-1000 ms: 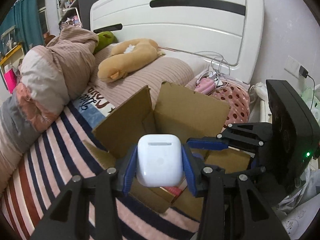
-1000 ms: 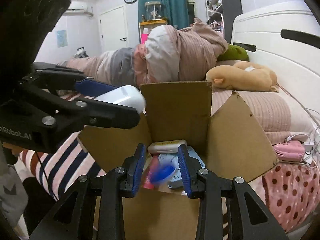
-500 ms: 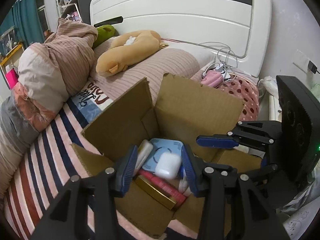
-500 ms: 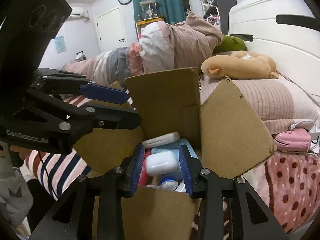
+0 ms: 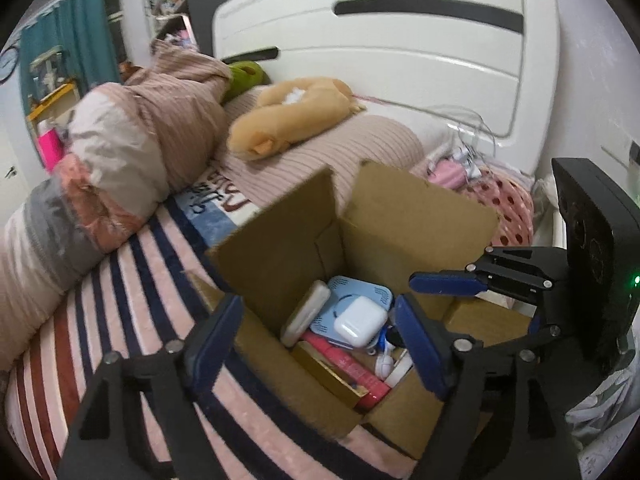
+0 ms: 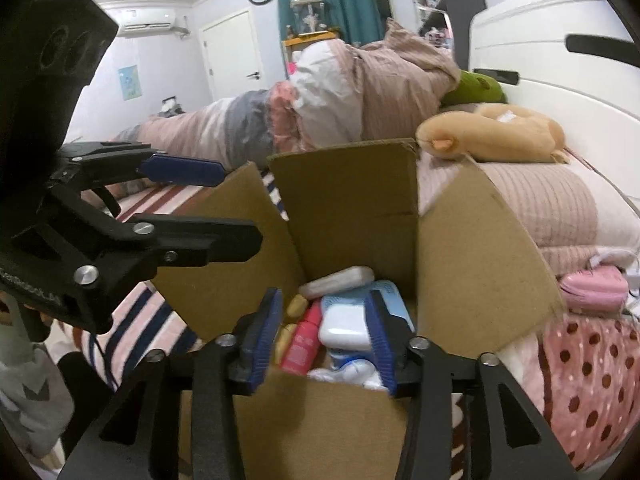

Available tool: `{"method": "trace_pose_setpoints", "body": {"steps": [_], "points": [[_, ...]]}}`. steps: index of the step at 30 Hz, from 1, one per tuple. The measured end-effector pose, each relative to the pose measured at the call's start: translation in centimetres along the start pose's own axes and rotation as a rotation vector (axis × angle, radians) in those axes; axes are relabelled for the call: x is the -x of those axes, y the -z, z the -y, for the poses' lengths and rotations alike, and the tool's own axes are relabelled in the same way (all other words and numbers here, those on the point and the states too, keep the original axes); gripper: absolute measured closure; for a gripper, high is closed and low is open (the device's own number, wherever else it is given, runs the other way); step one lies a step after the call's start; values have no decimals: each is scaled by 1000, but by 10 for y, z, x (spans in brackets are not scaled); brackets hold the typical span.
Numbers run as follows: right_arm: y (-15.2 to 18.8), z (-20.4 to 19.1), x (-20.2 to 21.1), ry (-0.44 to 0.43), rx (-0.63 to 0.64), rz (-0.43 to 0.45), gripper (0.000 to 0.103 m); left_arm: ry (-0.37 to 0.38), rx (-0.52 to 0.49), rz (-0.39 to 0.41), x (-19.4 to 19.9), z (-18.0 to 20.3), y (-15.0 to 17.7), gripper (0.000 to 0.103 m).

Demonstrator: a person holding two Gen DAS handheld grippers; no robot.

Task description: Organize rigid objects

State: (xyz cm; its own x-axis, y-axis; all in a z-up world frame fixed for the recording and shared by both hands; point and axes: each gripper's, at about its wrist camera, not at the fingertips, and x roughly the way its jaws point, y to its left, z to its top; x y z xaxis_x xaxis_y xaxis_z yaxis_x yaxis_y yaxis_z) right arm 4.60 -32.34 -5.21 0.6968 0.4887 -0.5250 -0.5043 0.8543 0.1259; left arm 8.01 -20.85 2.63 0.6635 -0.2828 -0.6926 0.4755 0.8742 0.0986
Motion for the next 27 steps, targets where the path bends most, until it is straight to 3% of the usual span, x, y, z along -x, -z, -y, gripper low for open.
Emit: {"method": "trace_pose_setpoints", "body": {"steps": [3, 8, 12, 17, 20, 27], "points": [[-12, -9, 10, 9, 46, 37, 45, -38, 59, 62, 23, -9, 6, 13], [-34, -20, 31, -14, 87, 109, 29, -161, 193, 184, 67, -26, 23, 1], [-48, -28, 51, -22, 143, 213, 0, -224, 307, 254, 90, -40, 38, 1], [-52, -33, 56, -59, 178, 260, 0, -340, 423, 288, 104, -55, 60, 1], [-50, -32, 50, -115, 158, 245, 0, -368, 449, 280, 105, -60, 70, 1], [-46, -34, 44, -123, 131, 227, 0, -402, 465, 276, 106, -65, 79, 1]]}}
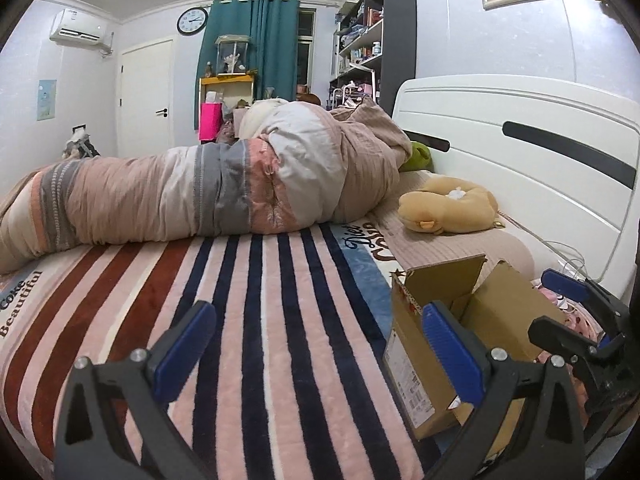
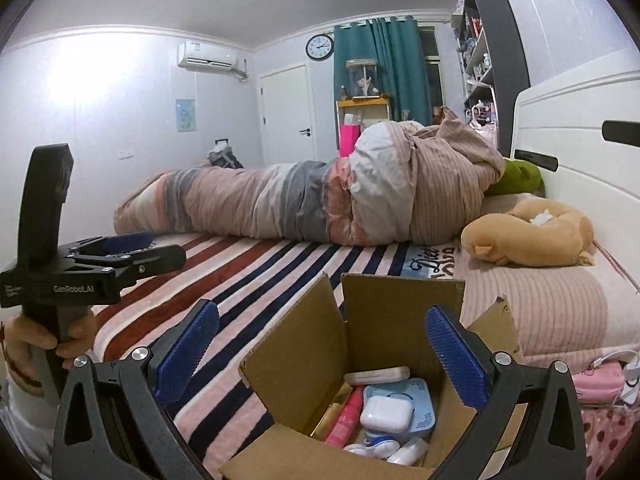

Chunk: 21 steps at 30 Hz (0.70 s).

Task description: Organize rigid objects

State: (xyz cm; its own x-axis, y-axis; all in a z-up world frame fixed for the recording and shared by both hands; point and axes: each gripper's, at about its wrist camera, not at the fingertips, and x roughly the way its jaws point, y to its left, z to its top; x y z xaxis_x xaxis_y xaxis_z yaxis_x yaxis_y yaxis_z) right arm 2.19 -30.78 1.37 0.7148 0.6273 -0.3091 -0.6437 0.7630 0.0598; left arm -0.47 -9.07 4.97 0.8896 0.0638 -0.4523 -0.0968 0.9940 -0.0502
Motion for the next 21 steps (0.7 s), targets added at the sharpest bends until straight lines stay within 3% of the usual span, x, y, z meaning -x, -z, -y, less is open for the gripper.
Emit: {"method": "trace_pose_setpoints", "body": {"steps": [21], "points": [[-2, -2, 0, 3, 1, 3, 0, -20, 8, -9, -2, -5, 3, 1]]}}
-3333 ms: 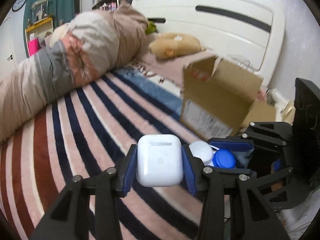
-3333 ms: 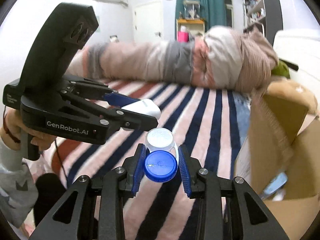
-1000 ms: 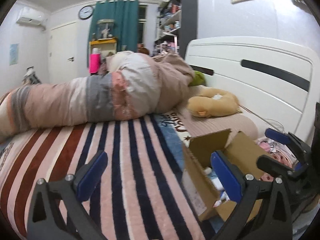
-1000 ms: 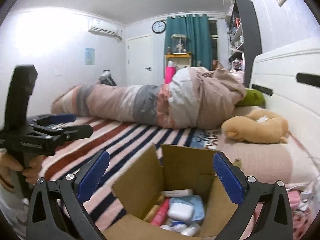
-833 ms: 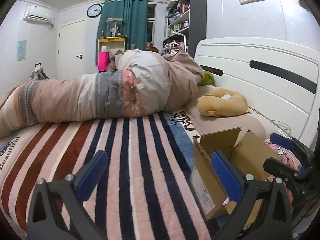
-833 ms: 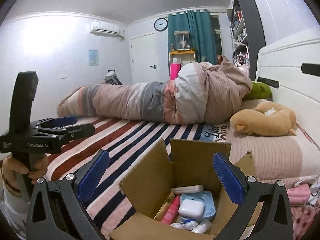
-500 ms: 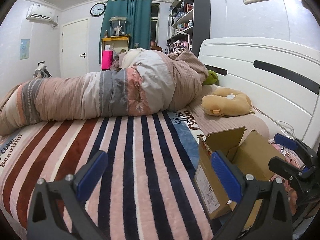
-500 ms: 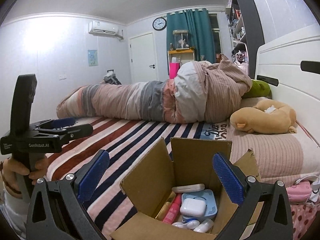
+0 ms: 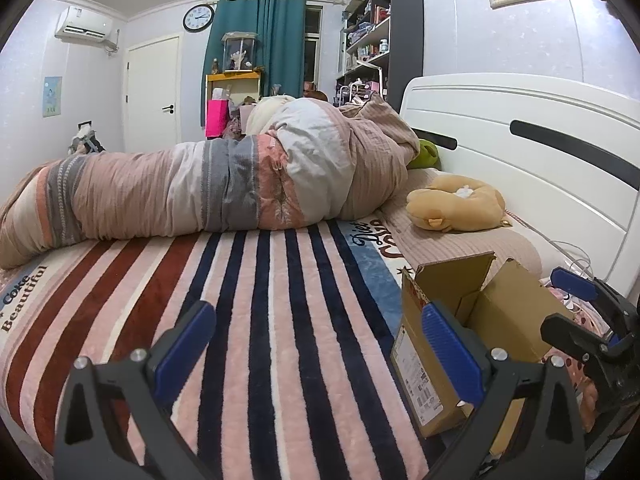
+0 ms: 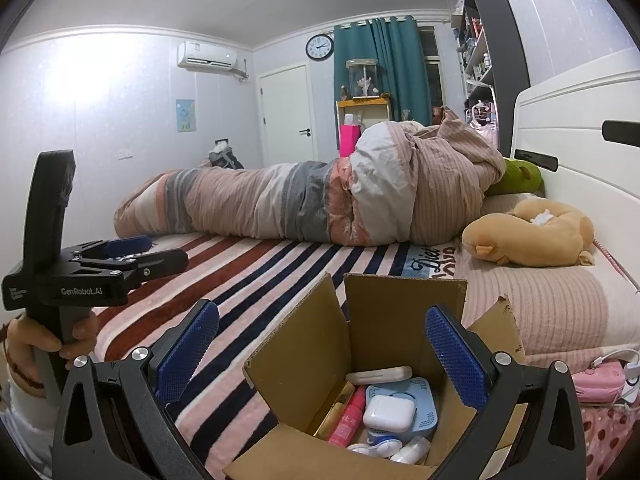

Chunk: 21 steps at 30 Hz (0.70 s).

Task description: Organize rigid objects

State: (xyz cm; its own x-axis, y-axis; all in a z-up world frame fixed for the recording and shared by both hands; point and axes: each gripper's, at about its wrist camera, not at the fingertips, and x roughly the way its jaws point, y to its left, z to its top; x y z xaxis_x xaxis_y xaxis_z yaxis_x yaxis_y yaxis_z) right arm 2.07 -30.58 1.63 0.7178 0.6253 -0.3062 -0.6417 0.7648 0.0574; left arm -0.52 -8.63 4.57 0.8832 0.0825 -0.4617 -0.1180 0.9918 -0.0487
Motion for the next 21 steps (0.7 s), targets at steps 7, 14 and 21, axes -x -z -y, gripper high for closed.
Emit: {"method": "trace_pose_setpoints", "body": {"steps": [7, 14, 21], "points": [[1, -1, 0, -5, 3, -2, 0, -1, 1, 1, 1, 0, 2, 1], [4, 1, -4, -38, 1, -11, 0, -5, -2, -4, 2, 1, 3, 1], [6, 1, -4, -40, -1, -15, 0, -11, 1, -4, 3, 1, 5, 1]]}}
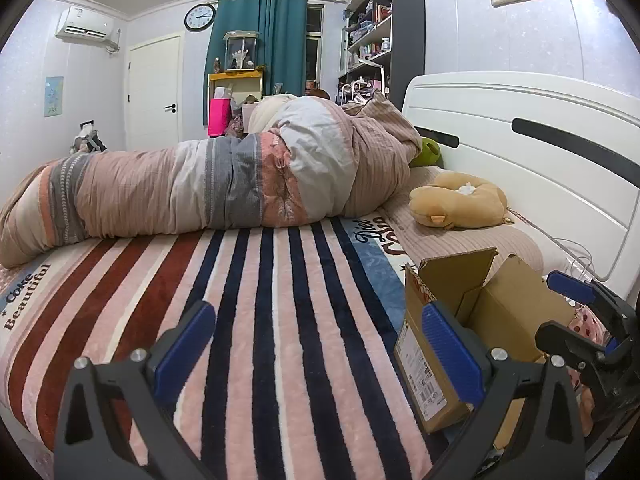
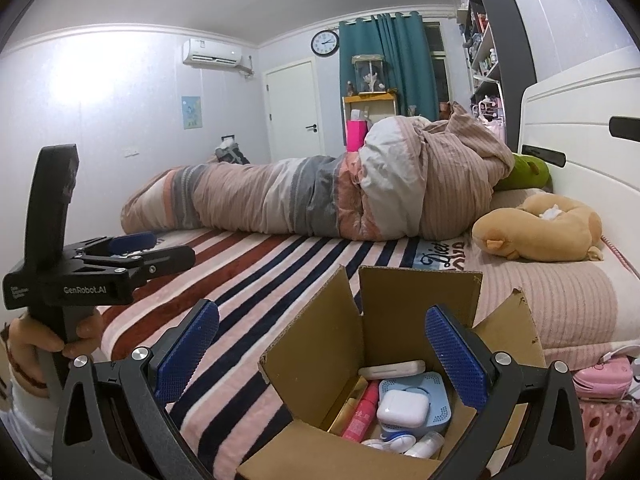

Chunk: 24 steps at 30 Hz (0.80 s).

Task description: Organize rigid objects

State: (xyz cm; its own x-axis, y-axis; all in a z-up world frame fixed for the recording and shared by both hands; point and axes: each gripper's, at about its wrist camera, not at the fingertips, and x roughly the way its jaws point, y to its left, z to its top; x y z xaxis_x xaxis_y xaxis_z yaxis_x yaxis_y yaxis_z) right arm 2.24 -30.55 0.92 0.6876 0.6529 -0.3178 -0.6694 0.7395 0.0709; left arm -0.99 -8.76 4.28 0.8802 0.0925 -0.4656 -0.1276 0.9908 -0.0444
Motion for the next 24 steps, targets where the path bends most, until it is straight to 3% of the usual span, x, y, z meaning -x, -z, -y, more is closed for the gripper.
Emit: {"method": "trace_pose_setpoints", "body": {"steps": [24], "points": [[1, 1, 1, 0, 6, 3, 0, -11, -1, -2, -1, -1, 0, 1]]}}
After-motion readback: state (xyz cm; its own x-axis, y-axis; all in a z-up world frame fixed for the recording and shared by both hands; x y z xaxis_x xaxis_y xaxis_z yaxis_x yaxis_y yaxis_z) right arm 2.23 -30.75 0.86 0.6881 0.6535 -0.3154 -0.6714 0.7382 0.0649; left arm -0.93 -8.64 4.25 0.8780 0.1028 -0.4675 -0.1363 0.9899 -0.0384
